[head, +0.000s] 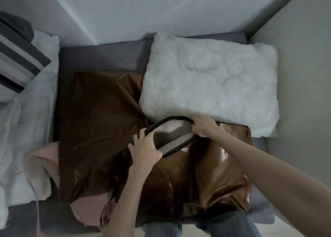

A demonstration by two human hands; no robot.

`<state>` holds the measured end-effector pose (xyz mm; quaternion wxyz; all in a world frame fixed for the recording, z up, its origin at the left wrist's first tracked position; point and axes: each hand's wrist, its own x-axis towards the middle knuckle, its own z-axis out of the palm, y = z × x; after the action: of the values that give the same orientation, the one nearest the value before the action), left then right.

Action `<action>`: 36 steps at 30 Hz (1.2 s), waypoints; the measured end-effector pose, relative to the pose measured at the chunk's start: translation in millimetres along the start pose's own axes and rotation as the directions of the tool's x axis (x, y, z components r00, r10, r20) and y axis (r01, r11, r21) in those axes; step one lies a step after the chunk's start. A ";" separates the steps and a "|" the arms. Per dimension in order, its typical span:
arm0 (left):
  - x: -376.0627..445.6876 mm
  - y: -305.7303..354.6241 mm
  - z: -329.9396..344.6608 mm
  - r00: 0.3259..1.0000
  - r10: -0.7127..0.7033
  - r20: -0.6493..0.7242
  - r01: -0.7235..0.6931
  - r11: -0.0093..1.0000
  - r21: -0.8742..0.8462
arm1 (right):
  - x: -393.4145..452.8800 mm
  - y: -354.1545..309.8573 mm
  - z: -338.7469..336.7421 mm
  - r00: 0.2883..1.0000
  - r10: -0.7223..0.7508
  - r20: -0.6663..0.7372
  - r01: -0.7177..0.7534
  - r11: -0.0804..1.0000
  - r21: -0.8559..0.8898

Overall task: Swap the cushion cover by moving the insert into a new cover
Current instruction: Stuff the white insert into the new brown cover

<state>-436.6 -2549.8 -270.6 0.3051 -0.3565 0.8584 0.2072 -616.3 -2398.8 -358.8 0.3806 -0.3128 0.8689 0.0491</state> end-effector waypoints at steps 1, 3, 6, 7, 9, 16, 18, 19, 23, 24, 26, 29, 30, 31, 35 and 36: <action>3.2 -1.2 4.4 1.000 -0.002 0.012 0.003 1.000 -0.011 | -8.5 12.6 18.7 0.999 0.031 0.038 -0.030 0.999 -0.032; 6.5 4.8 14.1 1.000 -0.006 0.028 0.007 0.999 -0.051 | -34.9 37.3 61.3 0.968 0.121 0.218 -0.113 0.992 -0.049; 10.7 22.4 32.3 0.997 0.048 0.058 -0.046 0.998 -0.040 | -67.9 49.5 99.4 0.864 0.252 0.435 -0.269 0.963 -0.022; 14.3 24.7 35.9 0.997 0.050 0.054 -0.049 0.998 -0.029 | -62.8 45.3 96.5 0.876 0.240 0.418 -0.277 0.960 0.031; 25.8 19.8 37.6 1.000 0.015 0.027 -0.014 1.000 -0.026 | -35.4 28.3 76.1 0.956 0.181 0.232 -0.246 0.923 0.295; 57.4 -19.7 34.4 0.994 -0.110 0.012 0.111 0.992 -0.057 | 34.0 -38.9 24.9 0.898 0.099 0.429 -0.313 -0.541 0.780; 61.5 -27.3 38.3 0.992 -0.123 0.010 0.123 0.992 -0.040 | 46.5 -46.4 14.9 0.918 0.082 0.389 -0.224 -0.702 0.676; 63.3 -31.2 40.3 0.991 -0.133 0.017 0.133 0.990 -0.037 | 52.3 -50.2 9.5 0.918 0.104 0.383 -0.194 -0.725 0.661; 68.3 -42.5 39.5 0.981 -0.176 0.083 0.180 0.982 -0.047 | 60.1 -62.6 -11.0 0.887 0.167 0.430 -0.140 -0.790 0.597; 68.6 -44.8 37.2 0.977 -0.184 0.104 0.190 0.980 -0.053 | 56.8 -65.5 -21.0 0.904 0.146 0.402 -0.127 -0.806 0.578; 68.0 -49.4 31.2 0.971 -0.194 0.142 0.205 0.976 -0.071 | 50.9 -69.4 -46.6 0.929 0.118 0.350 -0.127 -0.789 0.601; 62.6 -51.4 25.2 0.965 -0.186 0.187 0.207 0.974 -0.095 | 35.7 -60.4 -90.6 0.946 0.103 0.308 -0.111 -0.787 0.607; 60.2 -50.0 23.9 0.965 -0.176 0.196 0.198 0.975 -0.099 | 28.5 -56.6 -100.1 0.953 0.106 0.285 -0.091 -0.796 0.599; 58.1 -48.1 22.3 0.964 -0.166 0.207 0.190 0.977 -0.101 | 19.0 -55.4 -104.7 0.964 0.103 0.247 -0.057 -0.821 0.568; 52.3 -42.7 15.3 0.953 -0.142 0.269 0.175 0.979 -0.102 | -5.7 -73.3 -71.7 0.980 0.109 0.169 -0.038 -0.723 0.690; 51.7 -43.6 14.1 0.946 -0.141 0.292 0.179 0.978 -0.108 | -10.9 -77.3 -56.1 0.971 0.163 0.176 -0.060 -0.545 0.836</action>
<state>-428.1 -2595.7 -321.6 0.4162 -0.4112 0.7585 0.2872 -601.2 -2473.2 -299.8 0.4222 0.2828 0.5042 -0.6983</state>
